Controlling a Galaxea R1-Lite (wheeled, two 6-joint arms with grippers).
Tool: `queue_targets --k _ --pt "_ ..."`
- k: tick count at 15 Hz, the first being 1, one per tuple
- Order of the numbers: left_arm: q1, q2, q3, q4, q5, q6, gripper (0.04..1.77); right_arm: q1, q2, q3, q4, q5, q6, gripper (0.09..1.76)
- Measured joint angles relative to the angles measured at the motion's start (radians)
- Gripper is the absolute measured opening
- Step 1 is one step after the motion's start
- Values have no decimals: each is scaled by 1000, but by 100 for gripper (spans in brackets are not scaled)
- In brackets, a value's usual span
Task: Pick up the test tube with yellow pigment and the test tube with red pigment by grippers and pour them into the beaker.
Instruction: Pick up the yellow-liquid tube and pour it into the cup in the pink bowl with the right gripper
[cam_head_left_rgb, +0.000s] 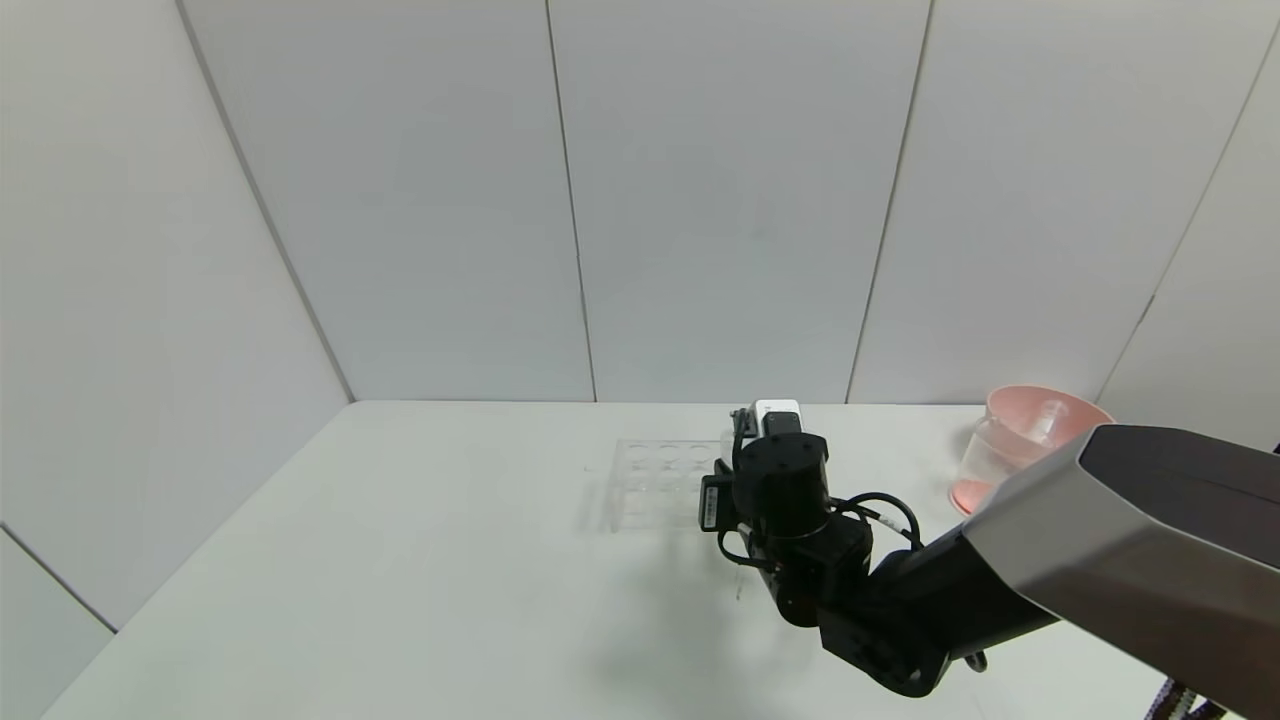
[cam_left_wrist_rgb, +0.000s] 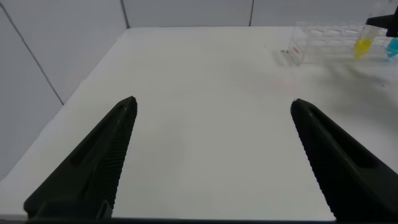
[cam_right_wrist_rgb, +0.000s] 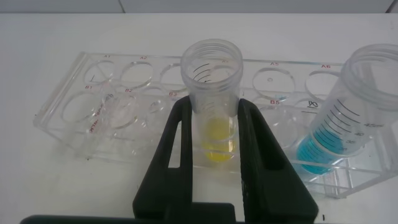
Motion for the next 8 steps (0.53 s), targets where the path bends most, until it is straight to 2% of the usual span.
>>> queue_targets --k 8 --pt "0 0 0 0 0 0 176 2 -19 -1 -11 1 -47 50"
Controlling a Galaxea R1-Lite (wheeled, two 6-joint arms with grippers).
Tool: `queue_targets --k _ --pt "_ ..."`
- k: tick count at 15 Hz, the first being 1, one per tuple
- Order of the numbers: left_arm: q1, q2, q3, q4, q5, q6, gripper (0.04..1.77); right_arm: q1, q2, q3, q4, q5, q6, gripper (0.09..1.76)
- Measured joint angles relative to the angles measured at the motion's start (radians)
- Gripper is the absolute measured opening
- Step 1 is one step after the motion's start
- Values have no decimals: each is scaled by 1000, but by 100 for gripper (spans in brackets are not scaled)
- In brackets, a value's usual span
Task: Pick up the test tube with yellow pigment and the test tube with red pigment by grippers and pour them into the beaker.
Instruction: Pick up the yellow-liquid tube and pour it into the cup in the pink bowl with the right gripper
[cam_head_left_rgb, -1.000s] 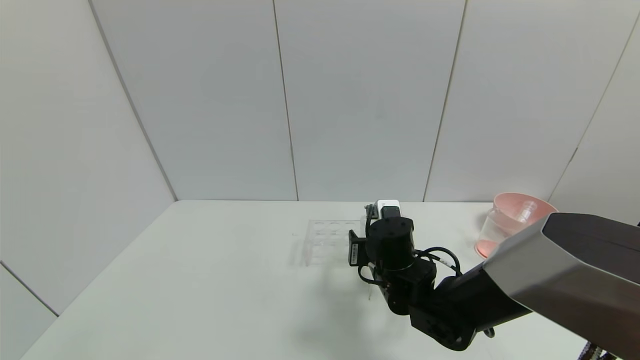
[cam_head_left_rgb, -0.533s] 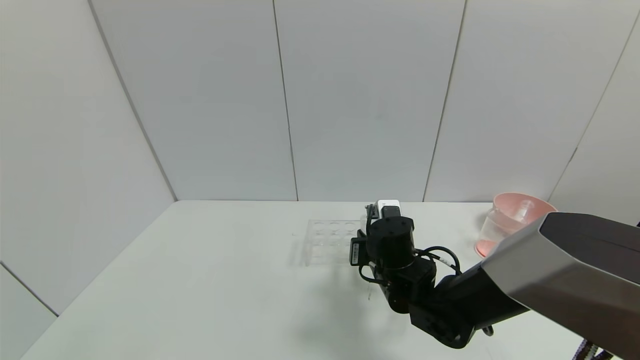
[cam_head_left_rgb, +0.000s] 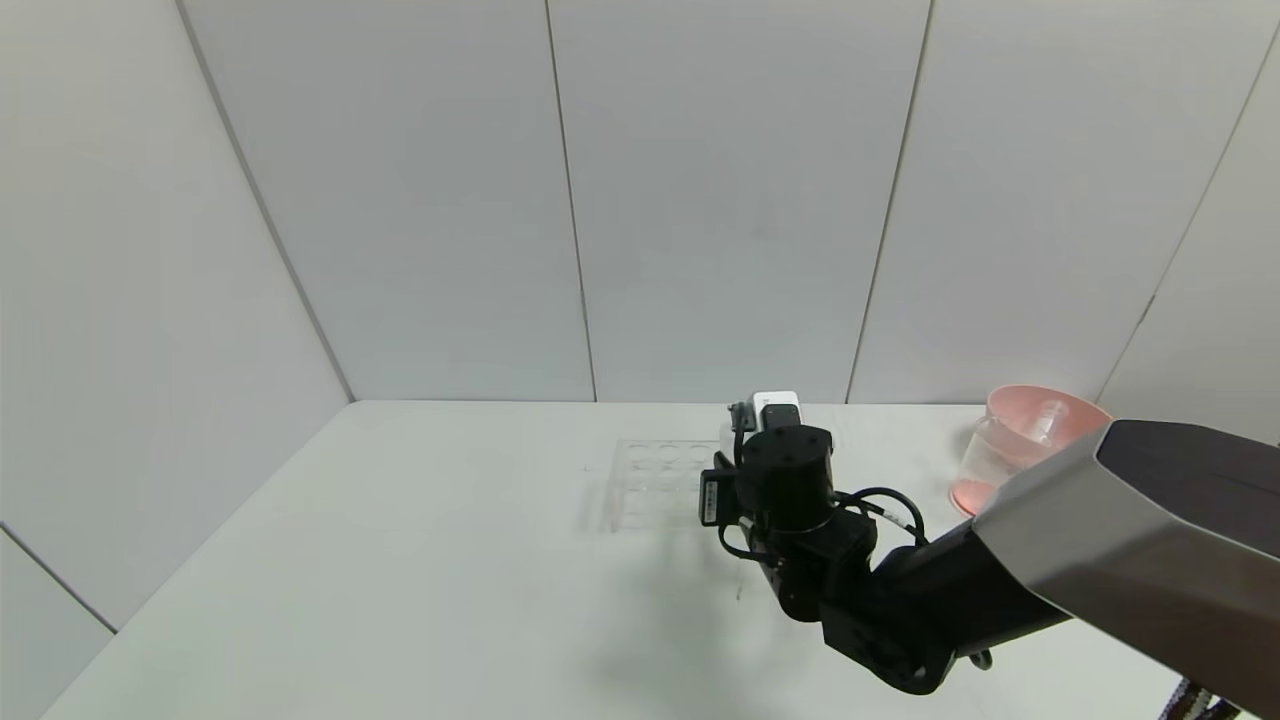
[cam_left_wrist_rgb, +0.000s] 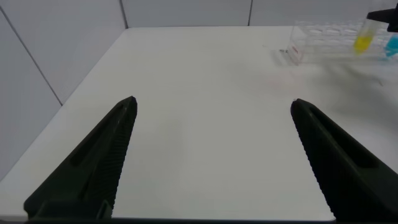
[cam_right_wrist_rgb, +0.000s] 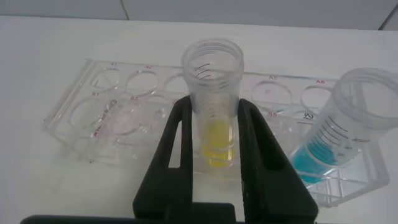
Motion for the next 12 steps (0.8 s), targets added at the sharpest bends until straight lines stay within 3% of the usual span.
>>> queue_targets --k 8,12 --pt "0 0 0 0 0 0 176 -6 -120 -14 6 8 -23 50" --pt "0 0 0 0 0 0 176 -74 -224 2 6 9 -66 50"
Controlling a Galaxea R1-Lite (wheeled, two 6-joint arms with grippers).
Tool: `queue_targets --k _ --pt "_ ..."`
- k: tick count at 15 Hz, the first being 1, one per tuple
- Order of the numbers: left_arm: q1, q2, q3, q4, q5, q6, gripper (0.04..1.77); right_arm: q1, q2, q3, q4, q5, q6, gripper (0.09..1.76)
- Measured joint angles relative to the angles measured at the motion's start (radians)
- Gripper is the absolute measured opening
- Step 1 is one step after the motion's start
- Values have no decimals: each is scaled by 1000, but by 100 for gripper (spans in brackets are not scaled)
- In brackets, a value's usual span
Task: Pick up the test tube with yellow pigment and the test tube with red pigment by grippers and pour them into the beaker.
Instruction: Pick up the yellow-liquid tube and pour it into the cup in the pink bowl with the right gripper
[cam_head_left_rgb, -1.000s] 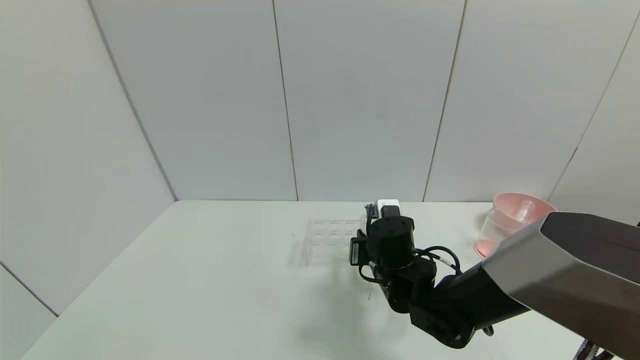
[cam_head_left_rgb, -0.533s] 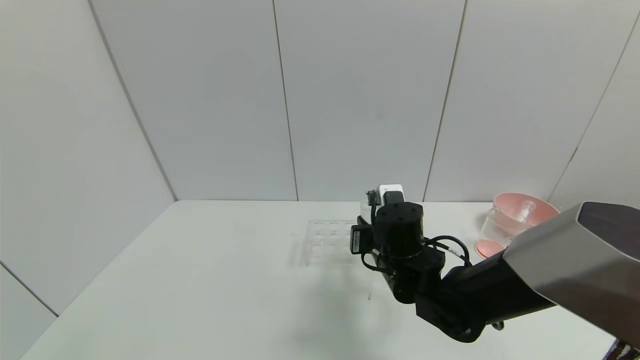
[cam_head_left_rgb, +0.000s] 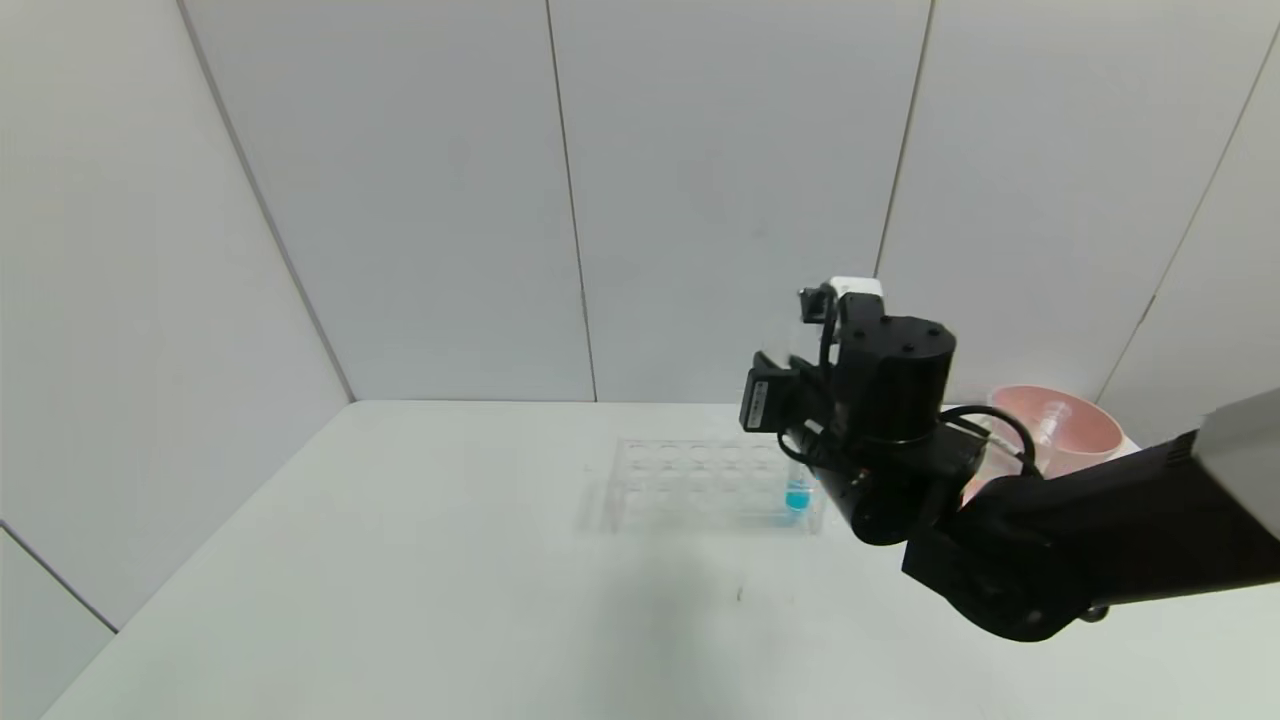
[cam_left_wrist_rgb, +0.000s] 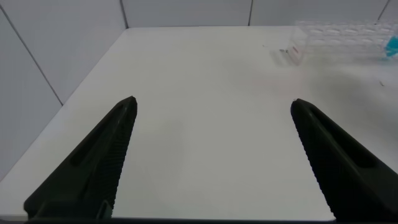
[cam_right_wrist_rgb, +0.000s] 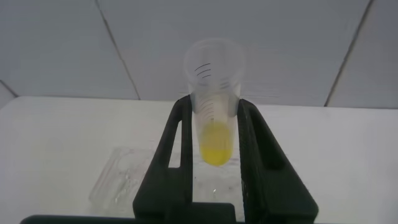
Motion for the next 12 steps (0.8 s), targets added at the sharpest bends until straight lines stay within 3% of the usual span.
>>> queue_targets --k 3,5,12 --pt "0 0 0 0 0 0 176 -119 -75 50 -2 11 -42 50" --pt "0 0 0 0 0 0 176 -229 -118 105 -5 79 -57 50" --pt "0 0 0 0 0 0 176 -777 -221 244 -8 611 -106 50"
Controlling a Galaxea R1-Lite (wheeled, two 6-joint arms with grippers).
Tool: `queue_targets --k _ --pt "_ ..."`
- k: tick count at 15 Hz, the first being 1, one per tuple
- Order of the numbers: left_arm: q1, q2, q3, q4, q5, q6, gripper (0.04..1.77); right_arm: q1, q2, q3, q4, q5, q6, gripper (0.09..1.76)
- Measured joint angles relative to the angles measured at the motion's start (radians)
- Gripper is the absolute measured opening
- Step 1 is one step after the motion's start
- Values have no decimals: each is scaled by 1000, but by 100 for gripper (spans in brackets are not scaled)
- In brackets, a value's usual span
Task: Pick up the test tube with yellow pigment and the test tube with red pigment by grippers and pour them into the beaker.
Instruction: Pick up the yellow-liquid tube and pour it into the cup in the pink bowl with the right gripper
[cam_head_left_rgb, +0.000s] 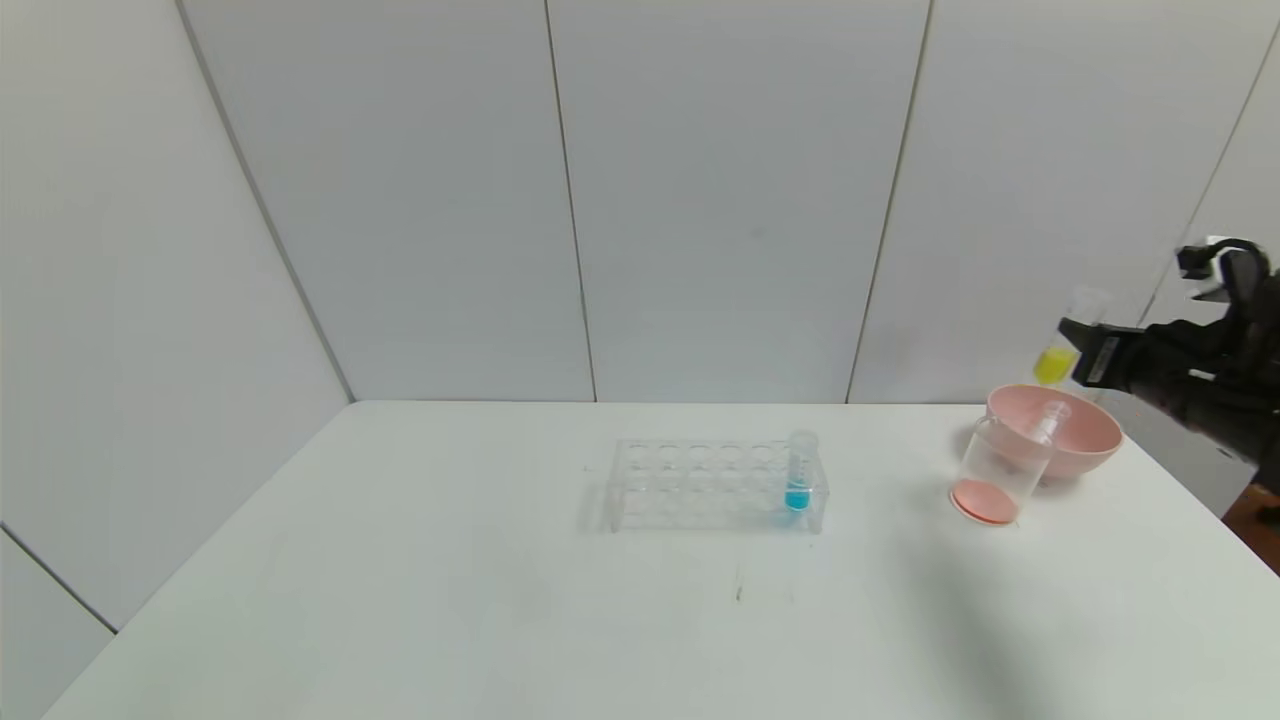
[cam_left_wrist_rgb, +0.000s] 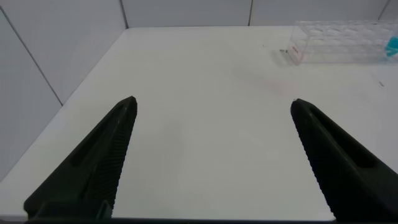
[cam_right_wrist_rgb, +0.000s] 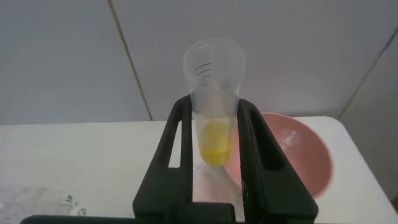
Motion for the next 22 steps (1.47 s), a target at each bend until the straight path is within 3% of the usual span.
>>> queue_targets --k 4,6,9,13,16,22 --pt "0 0 0 0 0 0 176 -252 41 -24 -1 373 -235 50" --pt "0 0 0 0 0 0 176 -314 74 -50 -4 446 -377 50" --pt "0 0 0 0 0 0 176 -335 99 -43 -14 469 -566 50" --pt "0 0 0 0 0 0 176 -299 110 15 -130 470 -717 50" --pt "0 0 0 0 0 0 176 -274 114 34 -139 464 -854 50" --pt "0 0 0 0 0 0 176 -240 116 39 -136 423 -1018 50"
